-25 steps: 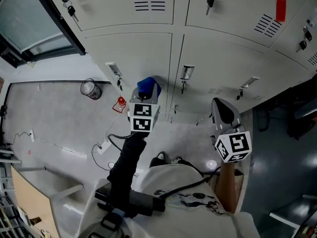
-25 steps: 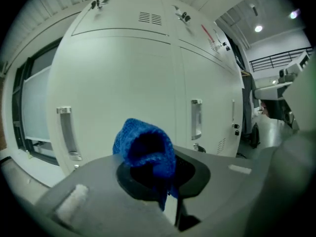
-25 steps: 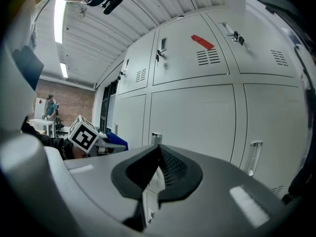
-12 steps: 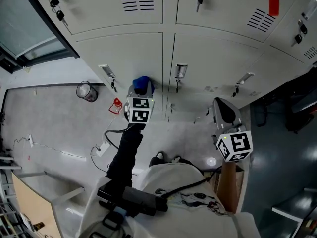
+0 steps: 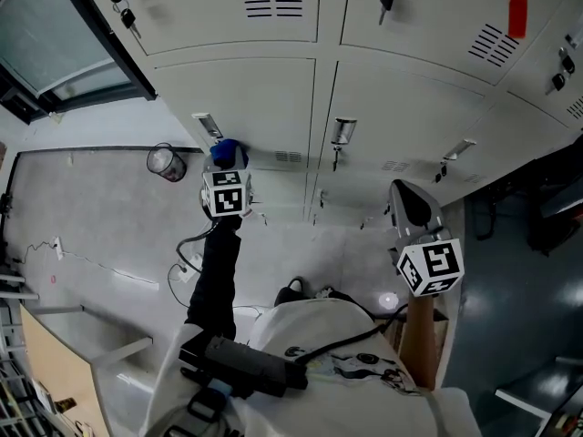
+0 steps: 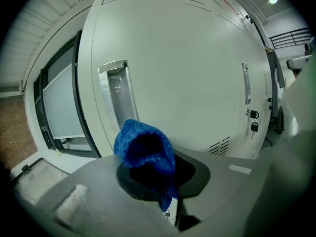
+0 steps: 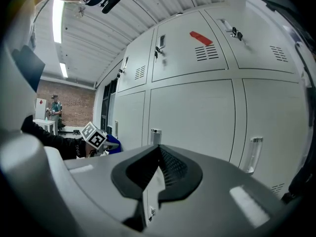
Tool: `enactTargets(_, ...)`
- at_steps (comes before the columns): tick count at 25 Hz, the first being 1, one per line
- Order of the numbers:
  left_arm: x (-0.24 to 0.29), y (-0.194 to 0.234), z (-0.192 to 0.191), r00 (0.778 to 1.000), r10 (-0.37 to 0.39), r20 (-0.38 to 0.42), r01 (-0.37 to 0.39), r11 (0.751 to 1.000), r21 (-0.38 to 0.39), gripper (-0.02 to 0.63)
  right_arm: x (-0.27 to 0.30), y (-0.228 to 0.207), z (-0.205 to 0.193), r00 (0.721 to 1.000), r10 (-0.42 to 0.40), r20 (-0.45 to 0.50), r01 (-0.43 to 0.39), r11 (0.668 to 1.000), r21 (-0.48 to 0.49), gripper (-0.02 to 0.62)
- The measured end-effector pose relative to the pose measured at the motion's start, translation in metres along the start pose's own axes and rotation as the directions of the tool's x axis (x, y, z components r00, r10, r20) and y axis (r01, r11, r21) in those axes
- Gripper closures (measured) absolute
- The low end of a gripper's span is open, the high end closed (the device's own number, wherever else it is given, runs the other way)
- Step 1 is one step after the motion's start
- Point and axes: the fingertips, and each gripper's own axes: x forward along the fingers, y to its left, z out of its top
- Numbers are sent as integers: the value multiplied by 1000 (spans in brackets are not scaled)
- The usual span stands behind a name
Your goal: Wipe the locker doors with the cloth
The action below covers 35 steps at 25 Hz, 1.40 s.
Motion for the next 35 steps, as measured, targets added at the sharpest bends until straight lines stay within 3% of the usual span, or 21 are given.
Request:
enactTargets(5, -3, -2, -2, 1000, 7, 11, -7, 1000, -19, 581, -1, 4, 2, 1000, 8, 6, -8, 1000, -9, 592)
enactTargets(11, -20, -80, 9, 984, -168, 65, 170, 985, -13, 581, -7, 1, -1, 1000, -5, 3, 5, 1000, -3, 592)
enactTargets(16, -20, -159, 9, 949, -310, 65, 307, 951, 44, 581, -11, -2, -3, 1000, -20, -3, 20, 1000, 1, 592)
enactTargets(20, -3, -194, -3, 927, -371, 50, 366, 927, 88, 581, -16, -7, -4, 999, -37, -13, 37, 999, -3, 592)
enactTargets(30, 29, -174, -22, 945, -328, 21, 327, 944, 42, 583, -21, -17, -3, 998, -58, -25, 57, 998, -18, 592)
enactTargets(35, 32, -120, -44, 971, -241, -9, 241, 971, 2, 583, -16, -13, -2, 999, -48, -23, 47, 999, -21, 592)
